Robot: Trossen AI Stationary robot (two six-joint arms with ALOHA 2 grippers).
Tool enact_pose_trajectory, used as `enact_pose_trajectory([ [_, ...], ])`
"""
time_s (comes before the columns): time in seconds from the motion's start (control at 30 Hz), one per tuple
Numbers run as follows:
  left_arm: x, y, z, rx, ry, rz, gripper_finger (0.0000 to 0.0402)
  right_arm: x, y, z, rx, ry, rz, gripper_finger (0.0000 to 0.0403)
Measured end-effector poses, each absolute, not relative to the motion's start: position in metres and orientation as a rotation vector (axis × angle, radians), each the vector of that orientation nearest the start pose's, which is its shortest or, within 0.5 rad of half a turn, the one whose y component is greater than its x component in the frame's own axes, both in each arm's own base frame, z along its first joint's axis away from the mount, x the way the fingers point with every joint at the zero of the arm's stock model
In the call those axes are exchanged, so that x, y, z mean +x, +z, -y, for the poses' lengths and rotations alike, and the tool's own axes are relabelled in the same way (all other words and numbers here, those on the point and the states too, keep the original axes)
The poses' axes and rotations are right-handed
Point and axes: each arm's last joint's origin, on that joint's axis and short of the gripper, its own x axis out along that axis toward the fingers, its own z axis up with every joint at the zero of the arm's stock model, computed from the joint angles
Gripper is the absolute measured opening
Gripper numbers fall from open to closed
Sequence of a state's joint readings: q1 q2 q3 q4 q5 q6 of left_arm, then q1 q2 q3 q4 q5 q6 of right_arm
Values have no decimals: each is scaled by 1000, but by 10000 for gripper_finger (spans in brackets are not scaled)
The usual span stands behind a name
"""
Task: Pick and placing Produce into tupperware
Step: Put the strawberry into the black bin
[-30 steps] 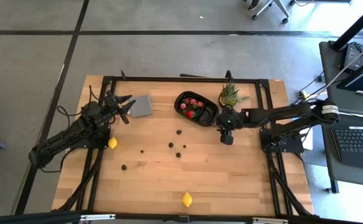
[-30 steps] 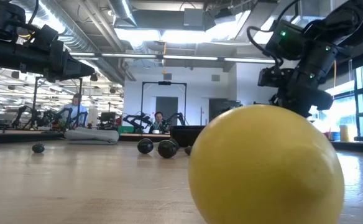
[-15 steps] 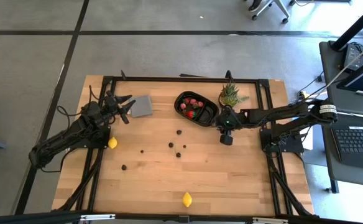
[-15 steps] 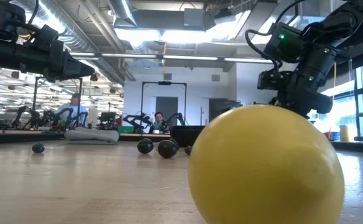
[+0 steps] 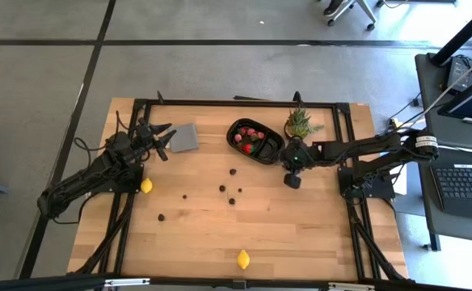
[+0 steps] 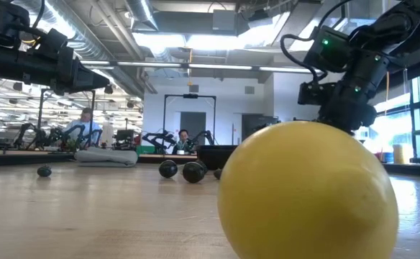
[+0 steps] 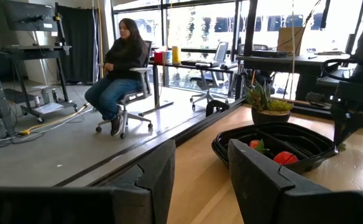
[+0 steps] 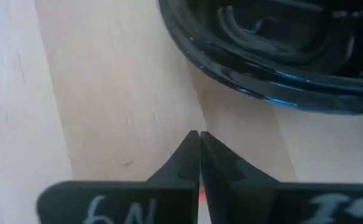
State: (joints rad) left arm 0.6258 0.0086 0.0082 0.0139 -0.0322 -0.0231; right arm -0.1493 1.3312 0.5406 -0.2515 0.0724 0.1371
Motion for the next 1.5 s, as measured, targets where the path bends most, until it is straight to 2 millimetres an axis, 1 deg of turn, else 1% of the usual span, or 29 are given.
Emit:
enact_pose_trajectory([
  [0.1,79,167,-58,-18,658,21,140,225,154,33,259,-211,-1017,5],
  [0.17,79,167,-58,-18,658,20,140,232,164,31,327,-128,-981,4],
  [0.23,79,167,-58,-18,658,21,140,242,179,30,382,-46,-929,3],
  [0.3,79,167,-58,-18,658,21,140,255,200,31,374,13,-837,3],
  [0.4,79,167,-58,-18,658,20,140,272,234,34,266,46,-702,2],
  [0.43,79,167,-58,-18,658,20,140,277,246,36,215,33,-660,2],
  [0.5,79,167,-58,-18,658,21,140,286,267,41,91,-49,-579,2],
  [0.6,79,167,-58,-18,658,21,140,298,288,49,-75,-226,-474,2],
  [0.67,79,167,-58,-18,659,21,140,307,292,55,-128,-288,-424,1],
  [0.73,79,167,-58,-19,658,18,140,318,287,61,-136,-303,-389,1],
  [0.8,79,167,-58,-20,659,16,140,328,274,69,-130,-319,-405,1],
  [0.87,79,167,-58,-20,659,16,140,337,251,79,-119,-335,-476,1],
  [1.0,79,167,-58,-20,658,16,140,349,203,98,-49,-381,-630,0],
  [1.13,79,167,-58,-20,658,16,140,354,171,109,-33,-399,-717,0],
  [1.23,79,167,-58,-20,657,16,140,354,161,114,-26,-408,-745,0],
  [1.33,79,167,-58,-20,658,16,140,354,160,117,-24,-414,-747,1],
  [1.5,79,167,-58,-20,658,16,140,353,160,117,-25,-415,-747,32],
])
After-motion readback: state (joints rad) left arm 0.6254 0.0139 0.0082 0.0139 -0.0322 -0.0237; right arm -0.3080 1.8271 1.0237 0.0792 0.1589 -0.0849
